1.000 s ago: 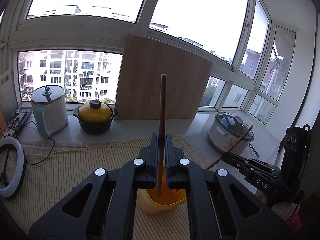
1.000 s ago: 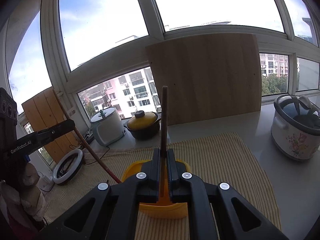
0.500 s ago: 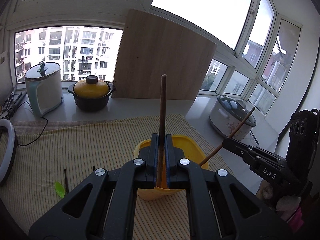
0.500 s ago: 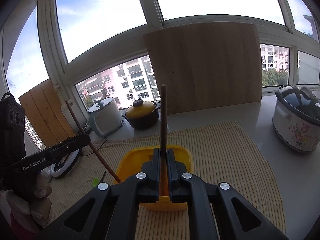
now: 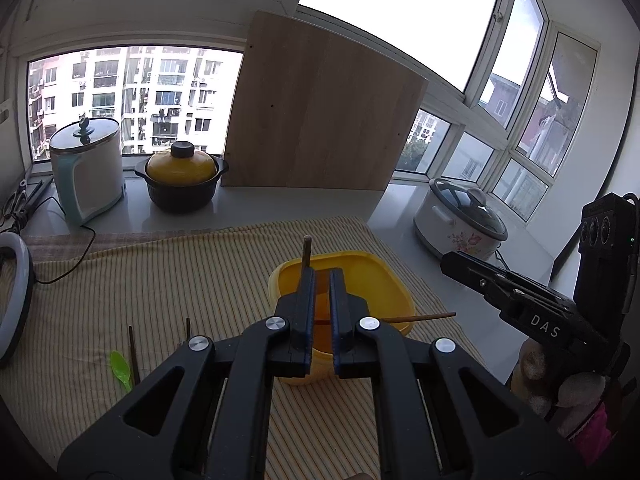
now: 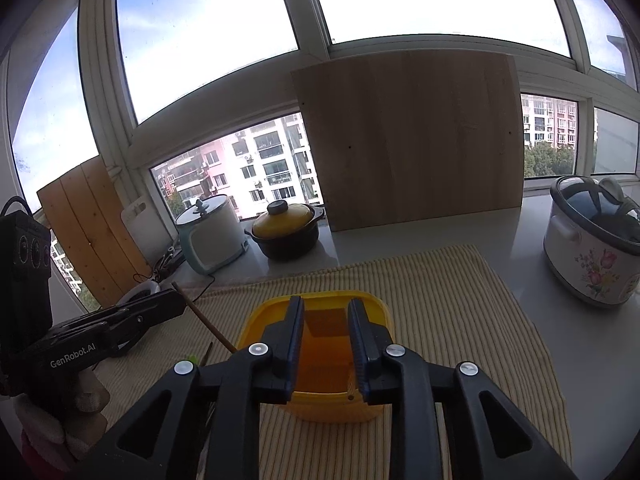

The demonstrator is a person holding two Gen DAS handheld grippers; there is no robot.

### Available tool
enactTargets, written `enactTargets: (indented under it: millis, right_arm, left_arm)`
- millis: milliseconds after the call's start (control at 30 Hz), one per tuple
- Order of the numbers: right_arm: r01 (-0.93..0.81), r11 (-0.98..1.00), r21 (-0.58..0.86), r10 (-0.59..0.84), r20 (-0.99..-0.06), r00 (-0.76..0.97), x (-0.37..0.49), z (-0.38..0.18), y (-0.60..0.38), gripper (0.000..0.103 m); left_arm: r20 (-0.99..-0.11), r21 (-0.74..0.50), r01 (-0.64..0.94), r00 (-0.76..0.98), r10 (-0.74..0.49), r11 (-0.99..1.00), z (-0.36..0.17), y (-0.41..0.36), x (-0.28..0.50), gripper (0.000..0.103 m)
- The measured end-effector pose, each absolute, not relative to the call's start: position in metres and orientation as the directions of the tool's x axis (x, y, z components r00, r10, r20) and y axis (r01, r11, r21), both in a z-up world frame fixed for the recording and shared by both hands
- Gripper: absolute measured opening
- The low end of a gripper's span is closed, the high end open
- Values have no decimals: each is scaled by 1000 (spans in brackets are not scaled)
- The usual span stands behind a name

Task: Organize utensils
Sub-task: 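Lower the chopstick into the yellow container and open the left tool, then move the left tool back to the utensils and grasp the green spoon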

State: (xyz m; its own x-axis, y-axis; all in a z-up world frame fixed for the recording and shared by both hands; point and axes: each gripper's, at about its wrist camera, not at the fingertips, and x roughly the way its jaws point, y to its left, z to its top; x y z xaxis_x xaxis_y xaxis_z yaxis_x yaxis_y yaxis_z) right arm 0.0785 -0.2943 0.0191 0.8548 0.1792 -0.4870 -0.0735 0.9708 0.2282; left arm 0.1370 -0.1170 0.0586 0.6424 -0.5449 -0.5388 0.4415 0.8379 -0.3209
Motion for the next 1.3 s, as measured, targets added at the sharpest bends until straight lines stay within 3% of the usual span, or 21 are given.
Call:
enactTargets:
  millis: [467,567,633,767,933,1300]
  right_arm:
    - [-126,971,205,212,-484,849,69,22,-263,31]
    - [-148,967,205,232,-487,842,67,21,-252,34]
    - [-165,965,204,247,-489,837,66,20,-244,37]
    - [-204,960,190,273,-486,830,62,19,-226,56]
    - [-254,949,187,314,-504,805,63,10,-204,64]
    - [-320,920,228,391,-607,692,68,-36,-162,65]
  left_arm:
    - [-513,-282,410,700,-497,867,62,-74,116,5]
    - [-518,-279,388,709,-478,879,58,-58,115,21]
    - [-525,-270,369,718,-457,890,54,-46,114,25]
    - [-552,-261,316,726,-409,912,42,-17,113,25]
    - [-598,-264,235,721,-350,936,21,22,115,25]
    - [-714,-305,143,620,-325,942,-41,59,118,25]
